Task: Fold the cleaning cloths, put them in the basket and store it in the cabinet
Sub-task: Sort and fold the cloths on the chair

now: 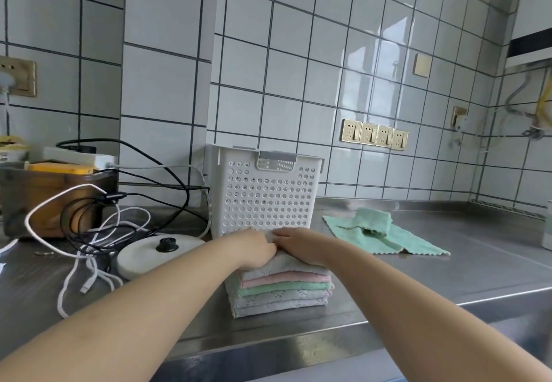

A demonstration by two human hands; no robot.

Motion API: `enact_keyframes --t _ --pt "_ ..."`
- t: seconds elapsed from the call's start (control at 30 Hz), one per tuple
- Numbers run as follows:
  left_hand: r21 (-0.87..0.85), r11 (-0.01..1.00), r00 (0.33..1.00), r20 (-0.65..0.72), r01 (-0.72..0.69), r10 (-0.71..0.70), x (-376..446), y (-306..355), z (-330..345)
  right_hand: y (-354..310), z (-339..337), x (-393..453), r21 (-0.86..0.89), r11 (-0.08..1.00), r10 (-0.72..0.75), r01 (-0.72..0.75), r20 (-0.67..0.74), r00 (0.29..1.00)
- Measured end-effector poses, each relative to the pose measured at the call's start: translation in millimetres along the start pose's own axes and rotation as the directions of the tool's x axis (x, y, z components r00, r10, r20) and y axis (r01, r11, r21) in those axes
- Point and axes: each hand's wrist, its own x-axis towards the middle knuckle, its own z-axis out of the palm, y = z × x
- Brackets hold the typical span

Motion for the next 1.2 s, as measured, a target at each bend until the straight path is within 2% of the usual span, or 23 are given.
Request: enact_keyframes --t 0.23,0.3,0.37,0.5,0.63,0.73,0.9,1.0,1.1,1.2 --pt "0.009 0.996 0.996 -0.030 0.090 -0.089 -2 -15 12 15 9 -1 0.125 0.986 0.113 -0.111 -0.009 0.994" --pt "0.000 0.996 0.994 -0.054 0.093 -0.093 -4 -16 13 18 12 -5 0.147 0.981 0.141 -0.129 -0.078 0.987" --pt "-0.049 0.996 0.990 -0.116 0.070 -0.075 -10 -16 9 22 12 -11 0.148 0.980 0.168 -0.137 -0.228 0.959" --pt "-0.182 0.981 0.958 -0.285 -0.071 0.016 -26 -15 -8 30 0 -36 0.198 0.975 0.186 -0.104 -0.454 0.871" --pt "-0.254 0.931 0.928 -0.330 -0.263 0.173 -43 12 -24 36 -8 -77 0.292 0.955 0.219 -0.062 -0.544 0.810" --pt "-0.261 0.875 0.885 -0.346 -0.408 0.310 -54 49 -20 50 -9 -119 0.293 0.950 0.268 -0.108 -0.586 0.765" --pt "-0.300 0.765 0.819 -0.287 -0.570 0.497 -68 114 21 82 -14 -202 0.297 0.928 0.364 -0.224 -0.602 0.711" --pt "-0.377 0.670 0.761 -0.182 -0.639 0.623 -81 163 64 110 -9 -265 0.324 0.893 0.450 -0.312 -0.622 0.641" --pt "-0.466 0.611 0.725 -0.103 -0.640 0.681 -93 197 96 127 -4 -312 0.349 0.850 0.527 -0.396 -0.606 0.597" --pt "-0.564 0.543 0.655 0.005 -0.622 0.755 -111 240 144 150 12 -369 0.403 0.781 0.622 -0.477 -0.575 0.532"
